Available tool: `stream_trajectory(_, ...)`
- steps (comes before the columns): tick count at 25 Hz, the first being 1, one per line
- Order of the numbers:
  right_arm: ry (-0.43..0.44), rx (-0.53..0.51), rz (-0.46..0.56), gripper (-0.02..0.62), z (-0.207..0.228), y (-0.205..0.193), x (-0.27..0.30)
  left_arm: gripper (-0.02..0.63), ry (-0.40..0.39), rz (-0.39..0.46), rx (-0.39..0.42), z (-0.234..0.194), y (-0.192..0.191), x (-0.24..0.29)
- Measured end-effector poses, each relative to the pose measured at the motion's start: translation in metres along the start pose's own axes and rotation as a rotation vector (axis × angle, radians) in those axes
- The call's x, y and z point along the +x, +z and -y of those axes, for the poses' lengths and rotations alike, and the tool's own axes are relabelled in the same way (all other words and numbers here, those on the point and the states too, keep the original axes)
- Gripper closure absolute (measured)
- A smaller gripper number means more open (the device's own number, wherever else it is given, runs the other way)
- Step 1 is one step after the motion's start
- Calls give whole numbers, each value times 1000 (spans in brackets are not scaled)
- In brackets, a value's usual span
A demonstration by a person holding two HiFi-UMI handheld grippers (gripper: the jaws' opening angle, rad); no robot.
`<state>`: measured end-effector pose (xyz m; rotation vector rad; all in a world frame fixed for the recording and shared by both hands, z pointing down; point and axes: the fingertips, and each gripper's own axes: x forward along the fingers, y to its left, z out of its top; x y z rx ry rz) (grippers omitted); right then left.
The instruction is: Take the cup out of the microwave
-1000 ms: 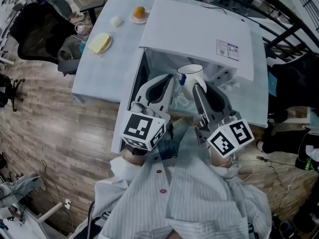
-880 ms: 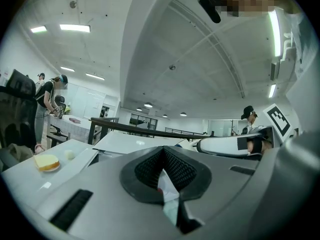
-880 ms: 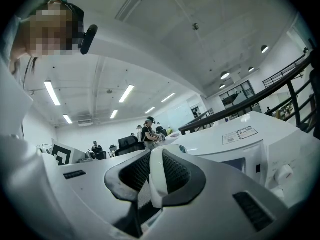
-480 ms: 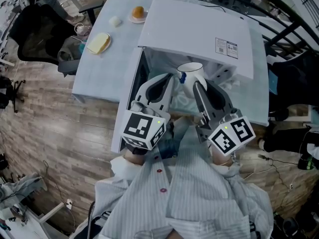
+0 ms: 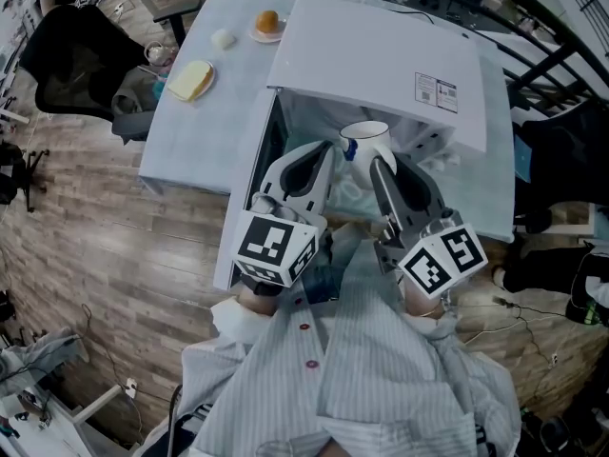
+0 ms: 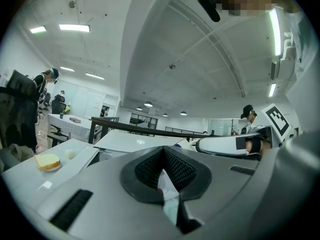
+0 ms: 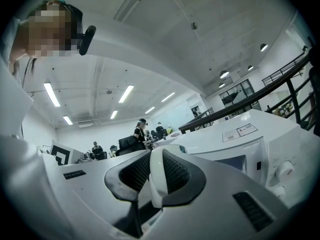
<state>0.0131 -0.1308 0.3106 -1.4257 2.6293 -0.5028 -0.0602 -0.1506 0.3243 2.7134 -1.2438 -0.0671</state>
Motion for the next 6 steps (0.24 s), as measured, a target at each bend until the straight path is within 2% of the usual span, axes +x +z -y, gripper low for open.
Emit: stream_trajectory(6,6,-12,-9,508,-4,-3,0,597,-2,-1,1,1,0,-3)
